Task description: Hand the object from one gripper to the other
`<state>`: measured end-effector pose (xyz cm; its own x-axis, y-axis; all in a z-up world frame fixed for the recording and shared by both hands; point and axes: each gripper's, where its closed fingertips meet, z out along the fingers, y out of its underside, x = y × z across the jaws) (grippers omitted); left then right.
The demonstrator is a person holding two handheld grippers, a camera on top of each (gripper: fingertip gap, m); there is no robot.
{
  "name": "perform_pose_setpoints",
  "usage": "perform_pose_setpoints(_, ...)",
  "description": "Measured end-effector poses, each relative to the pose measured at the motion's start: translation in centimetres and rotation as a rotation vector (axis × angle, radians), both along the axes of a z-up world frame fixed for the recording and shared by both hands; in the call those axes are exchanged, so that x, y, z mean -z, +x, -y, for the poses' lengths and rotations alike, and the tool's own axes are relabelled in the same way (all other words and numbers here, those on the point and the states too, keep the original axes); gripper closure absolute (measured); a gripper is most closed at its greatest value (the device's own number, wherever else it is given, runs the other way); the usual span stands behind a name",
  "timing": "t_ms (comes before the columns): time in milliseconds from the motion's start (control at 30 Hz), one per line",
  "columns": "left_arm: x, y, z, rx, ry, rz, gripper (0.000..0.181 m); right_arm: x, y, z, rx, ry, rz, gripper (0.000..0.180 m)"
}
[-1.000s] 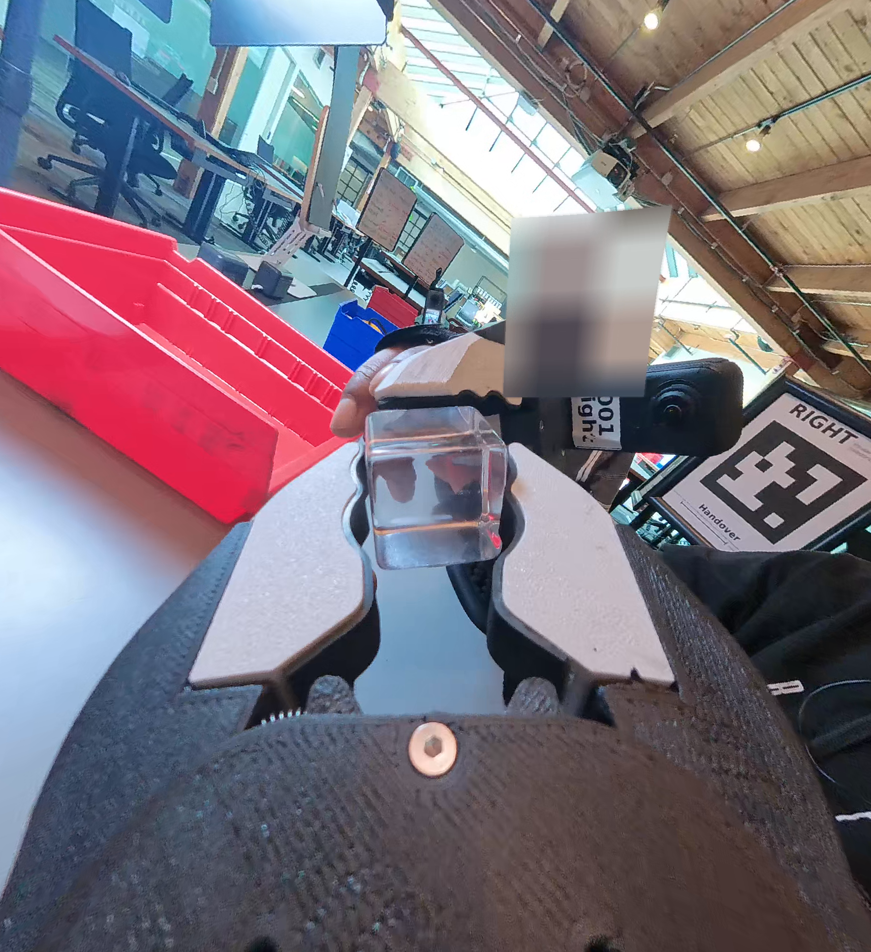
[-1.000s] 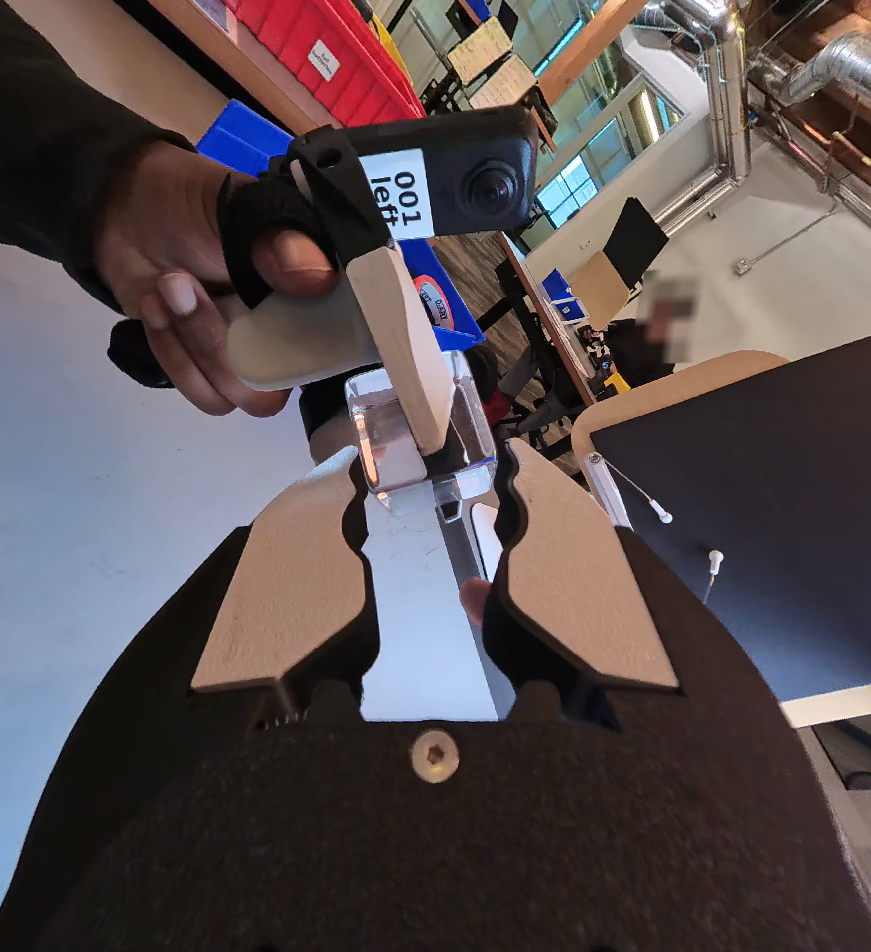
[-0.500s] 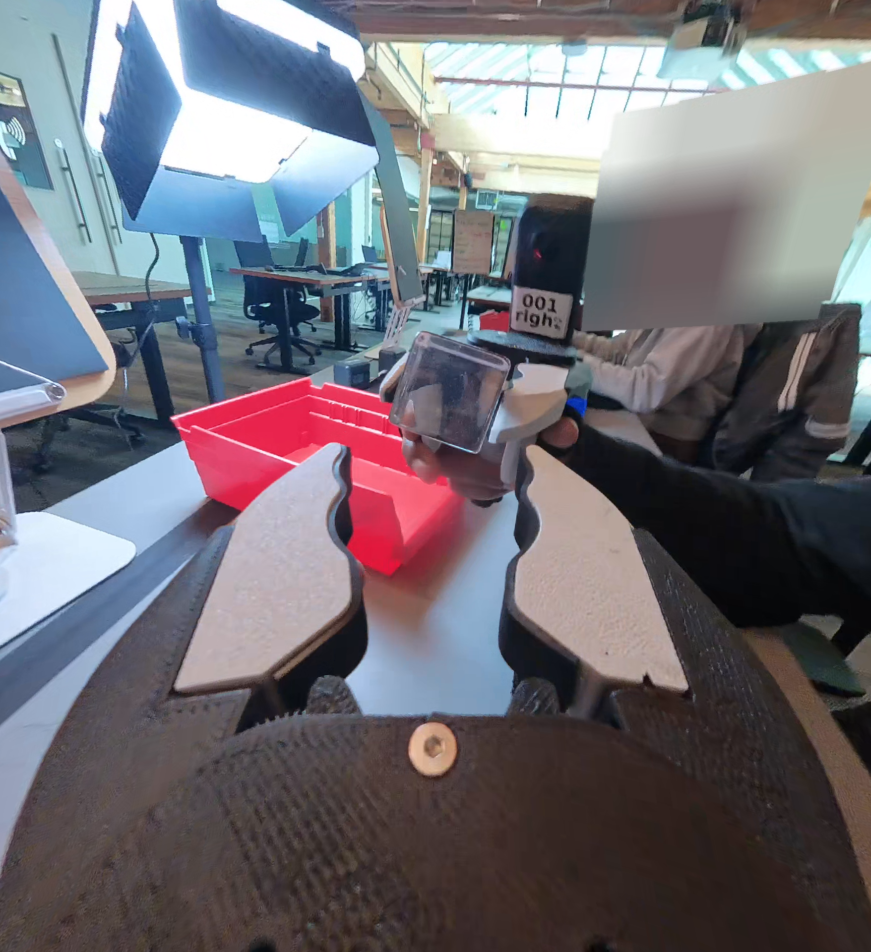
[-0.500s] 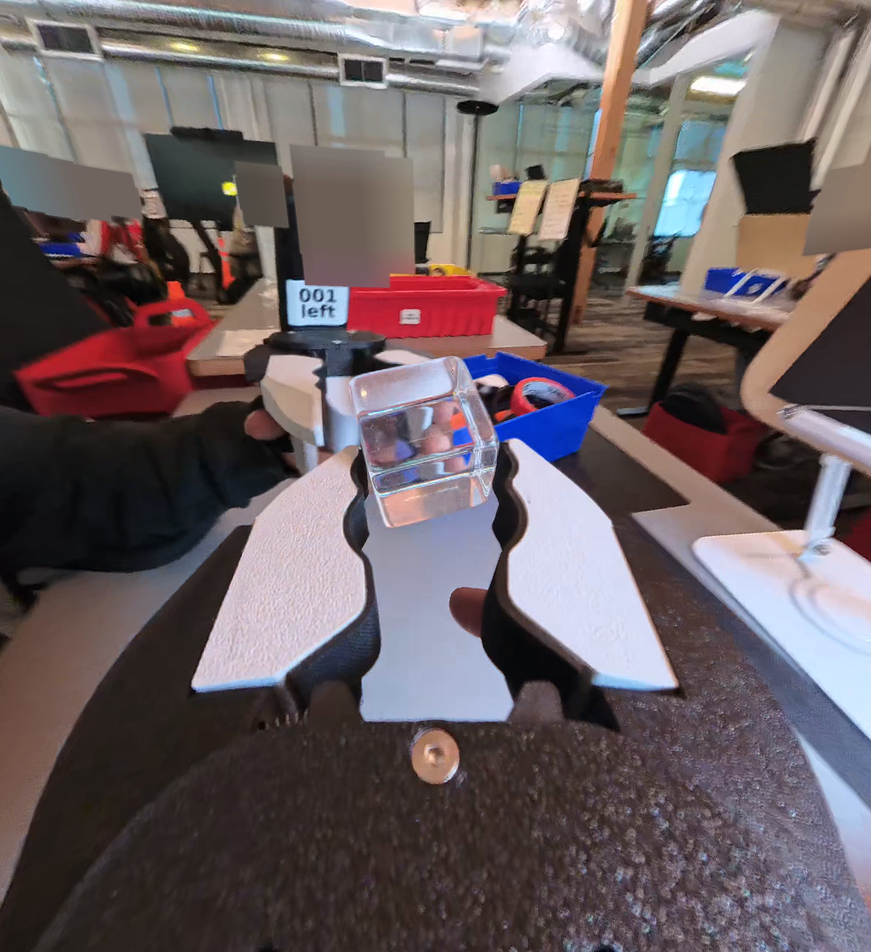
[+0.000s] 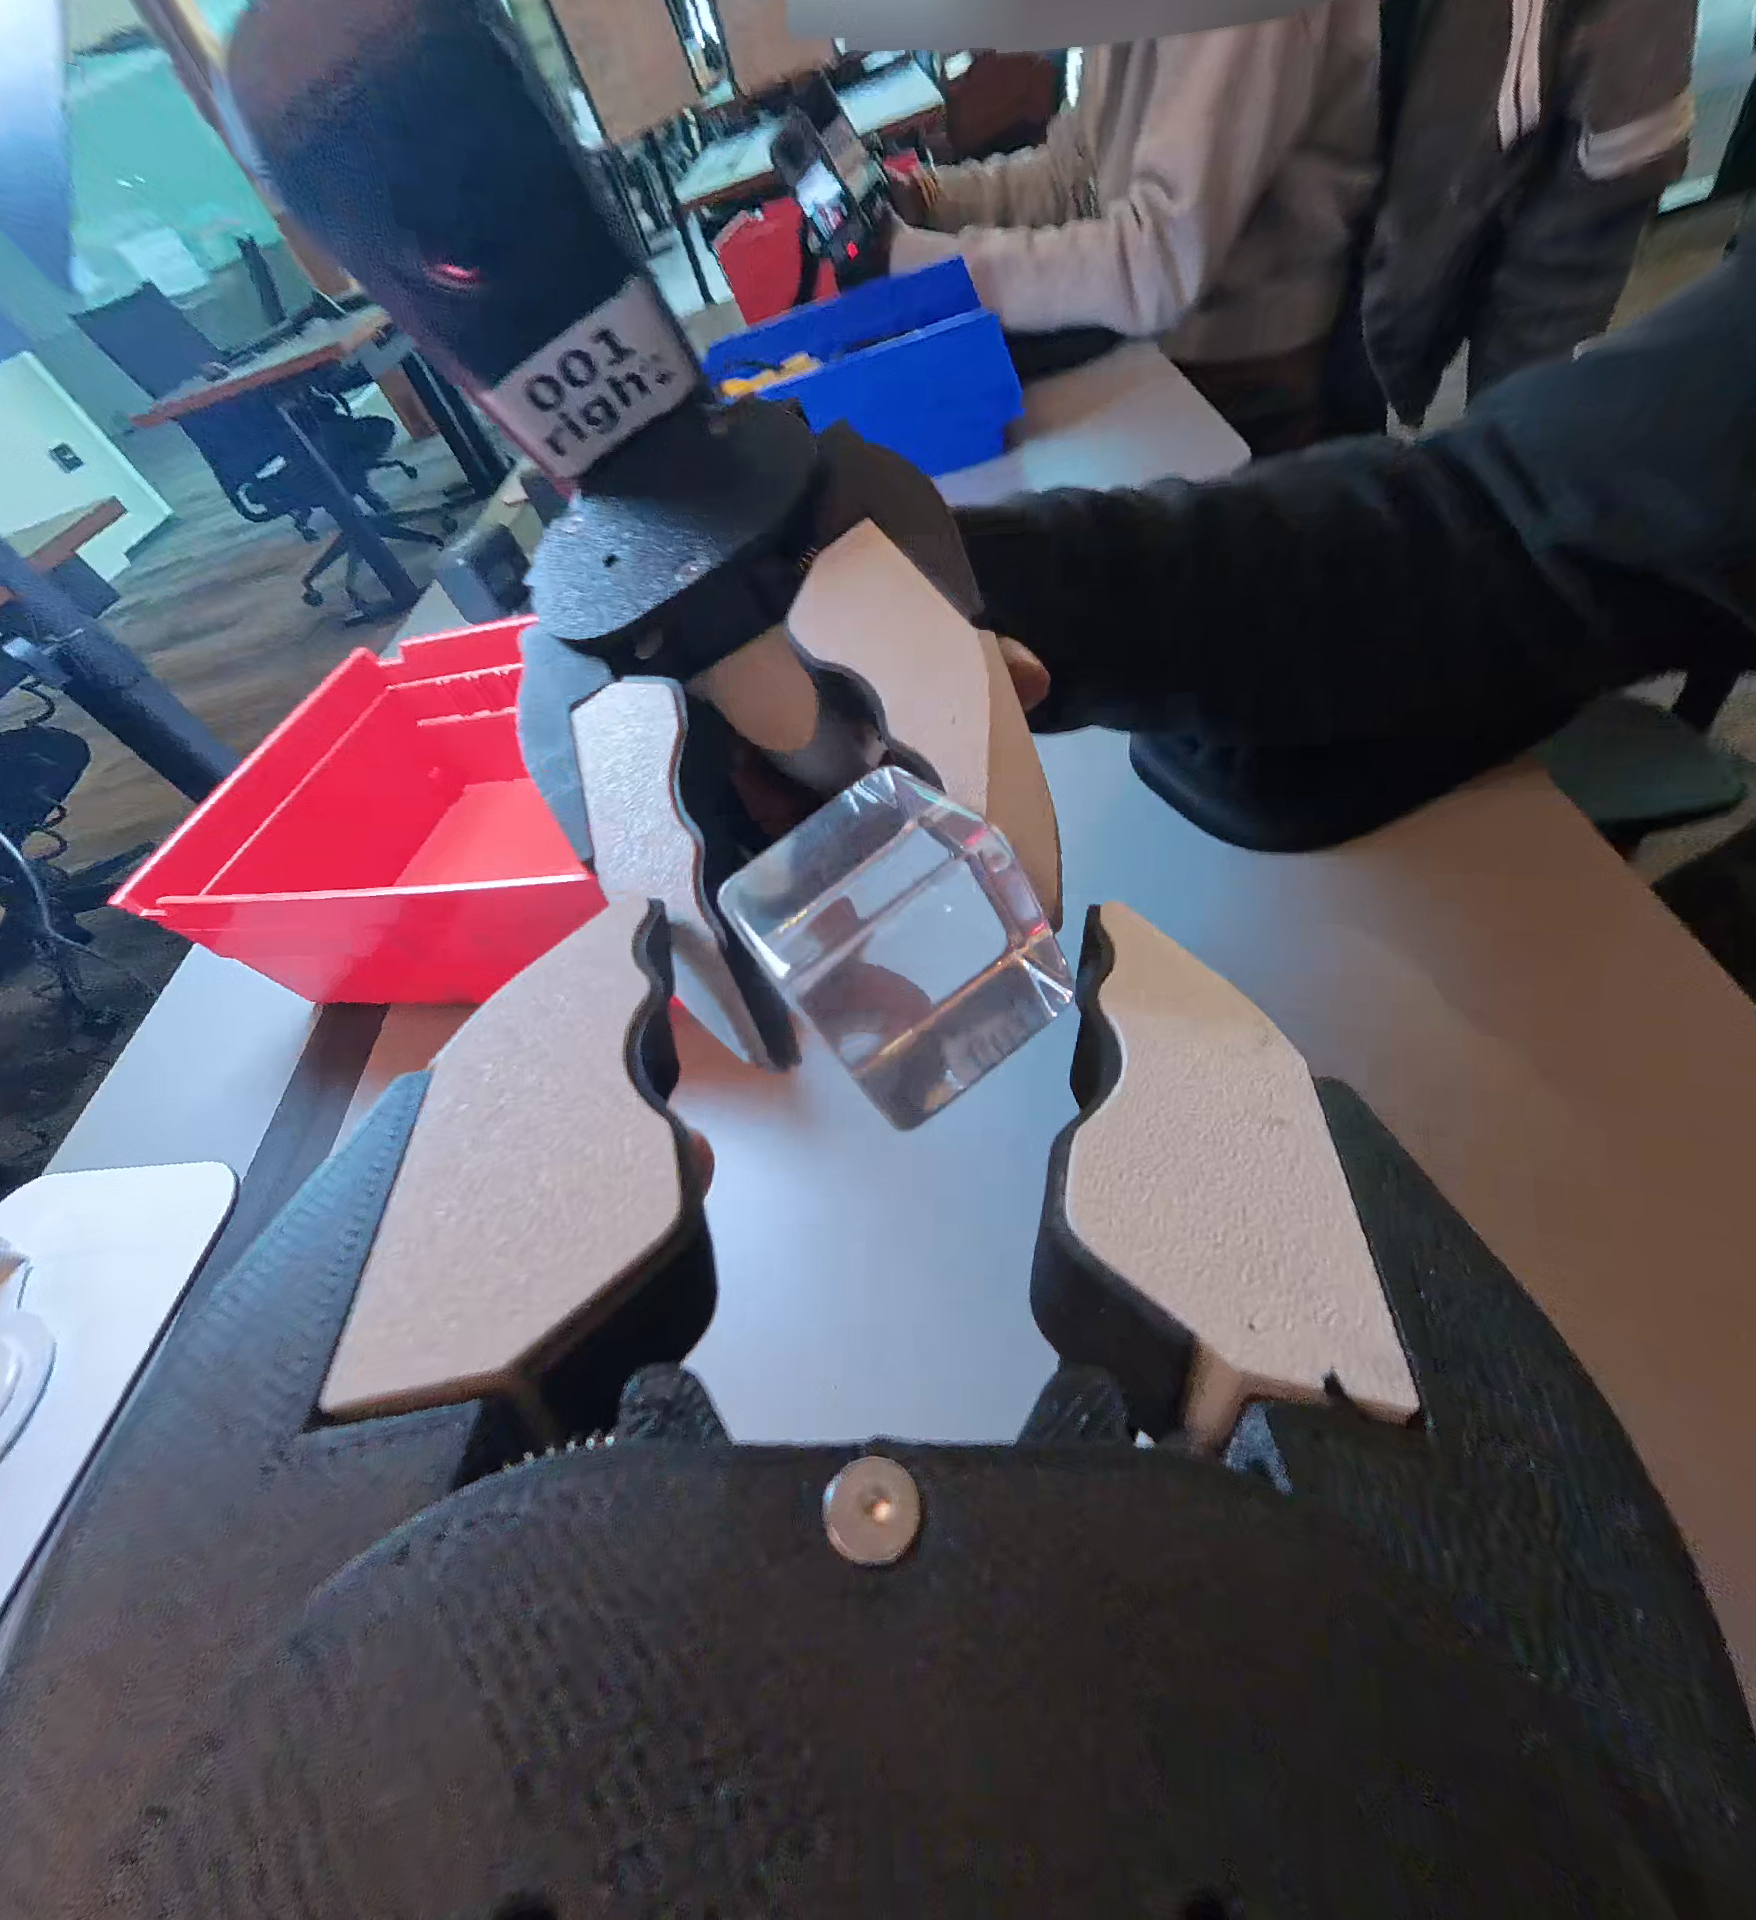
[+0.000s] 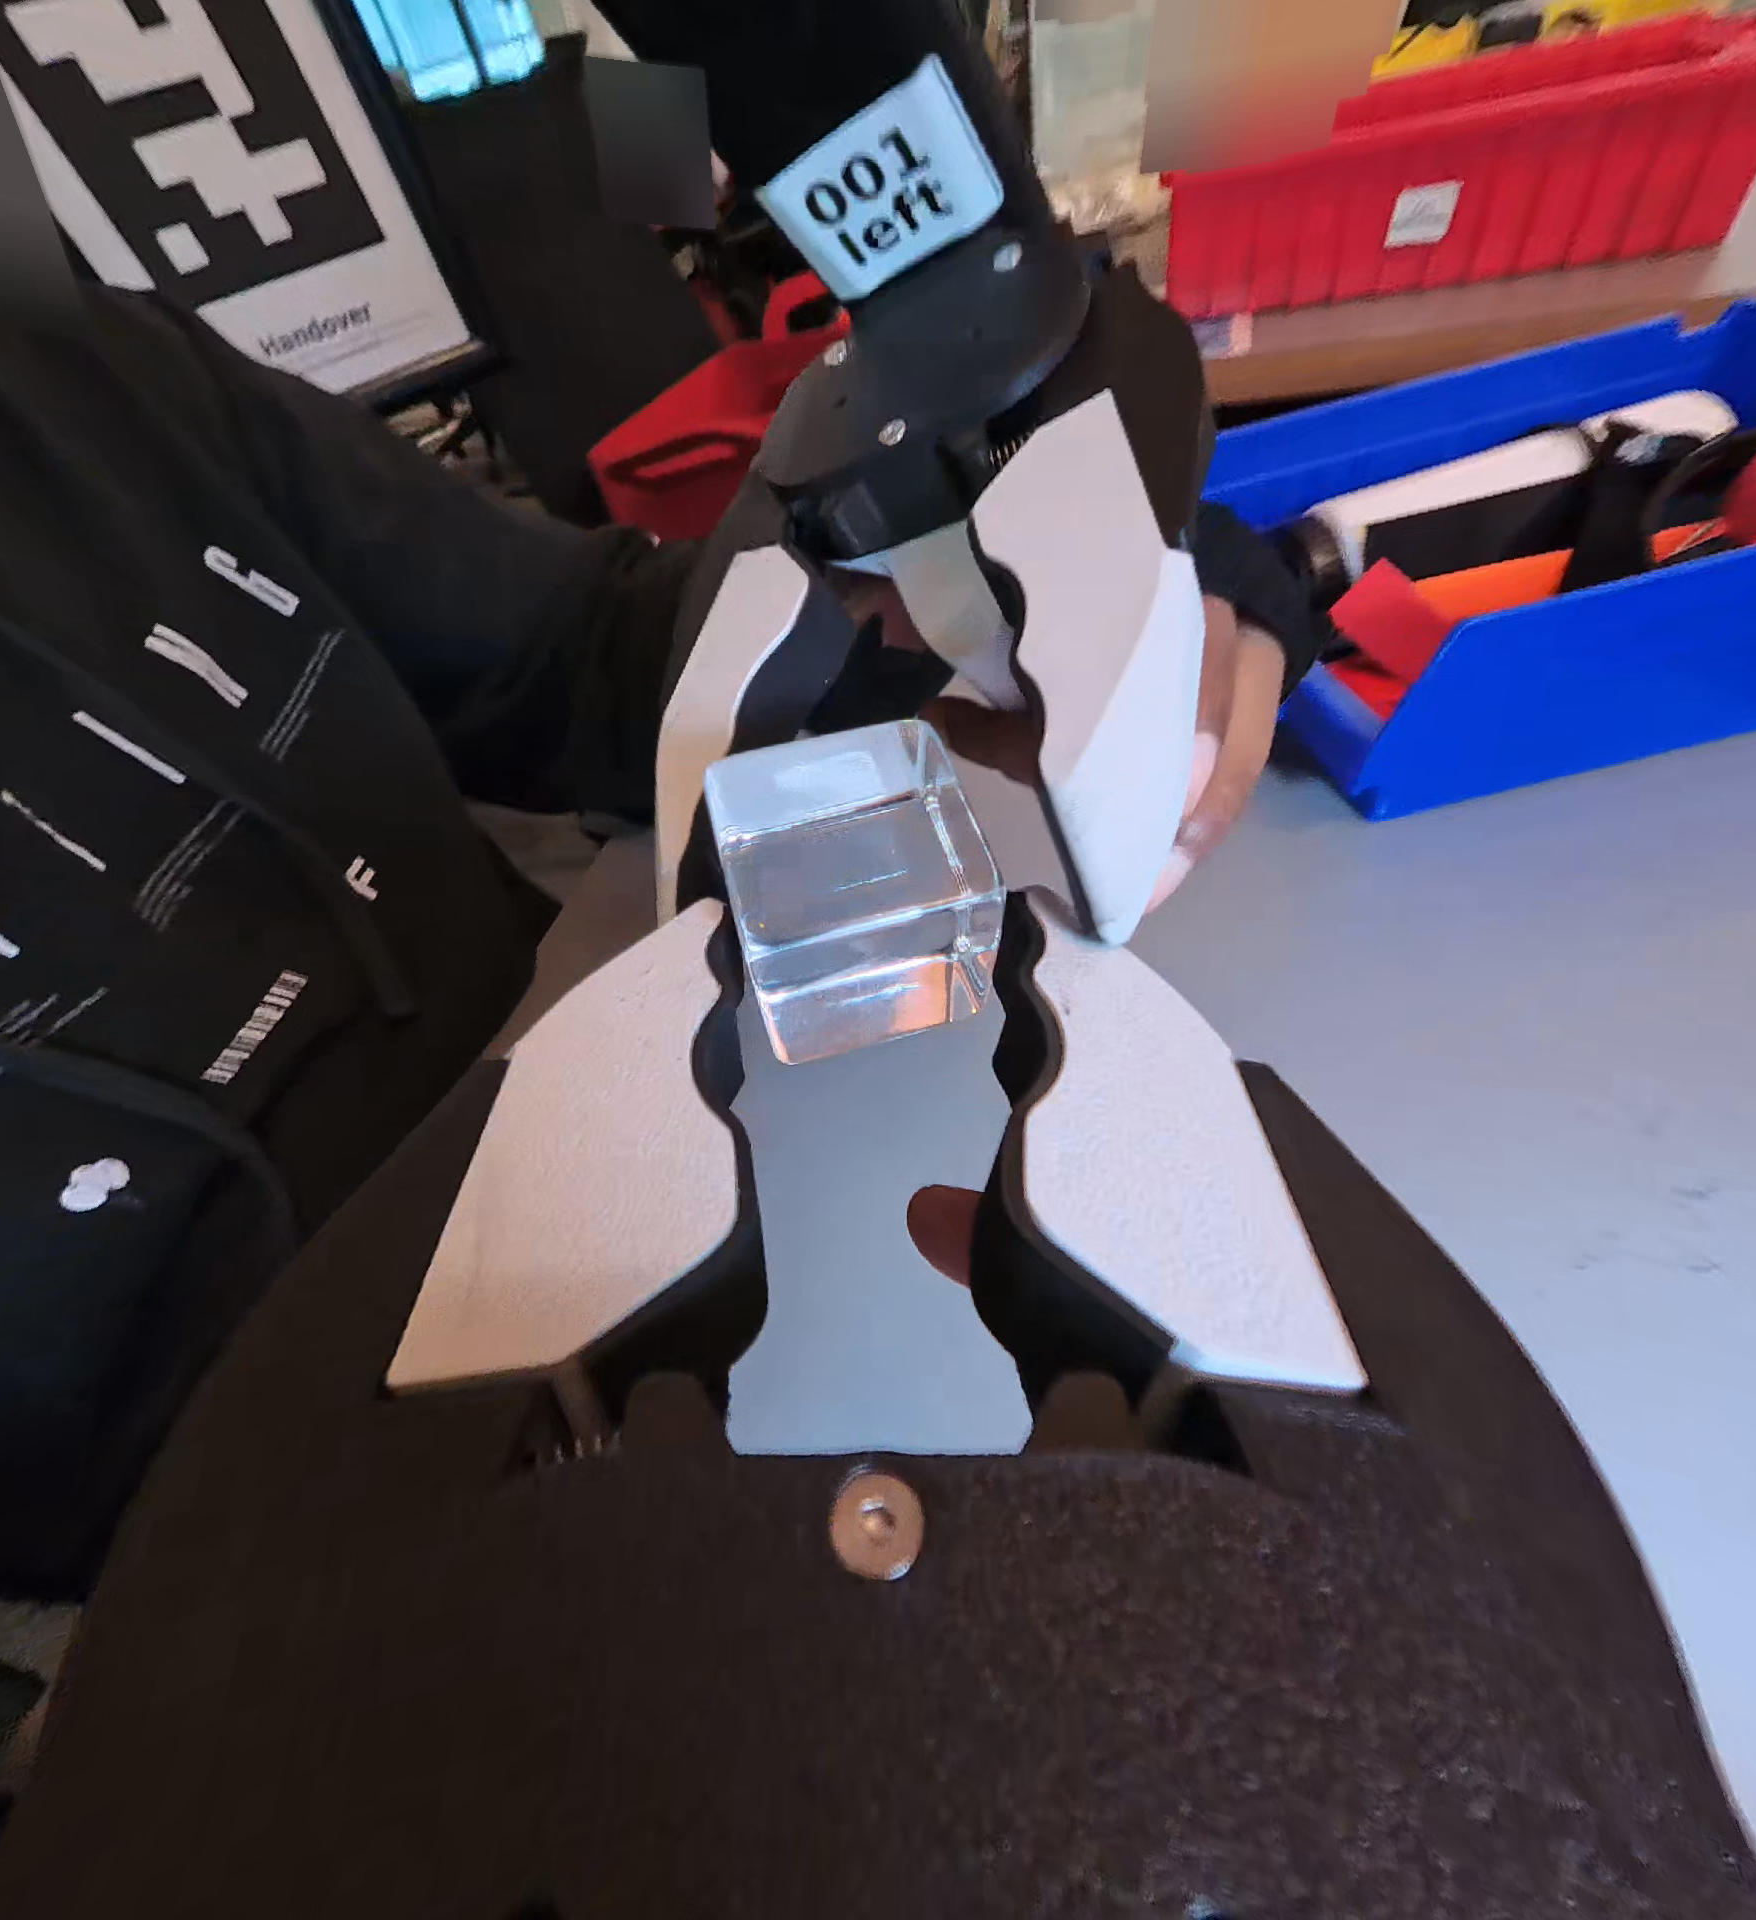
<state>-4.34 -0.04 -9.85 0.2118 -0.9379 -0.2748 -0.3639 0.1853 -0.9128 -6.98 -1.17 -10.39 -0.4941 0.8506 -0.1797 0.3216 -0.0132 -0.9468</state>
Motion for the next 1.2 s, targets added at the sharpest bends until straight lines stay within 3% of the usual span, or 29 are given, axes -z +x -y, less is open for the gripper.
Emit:
perform_pose_setpoints(300, 1.5, 0.2, 0.1, -0.043, 0.159, -0.203, 0.107, 1.1, 0.1, 0.1, -0.016, 0.001, 0.062, 0.133)
perform_pose_setpoints(633, 0.6, -0.1, -1.0, -0.108, 0.264, -0.200, 0.113, 0.0, 0.0, -0.9, 0.041, -0.007, -0.009, 0.134)
perform_pose_setpoints(933, -2.0, -1.1, -1.9, -0.159, 0.238, -0.021, 0.114, -3.3, 0.6, -3.9, 0.226, 0.053, -0.172, 0.123)
perform_pose_setpoints(1200, -5.2, -4.1, -2.8, -0.114, -0.008, 0.353, 0.114, -5.0, -0.2, -5.4, 0.454, 0.500, -0.236, 0.118)
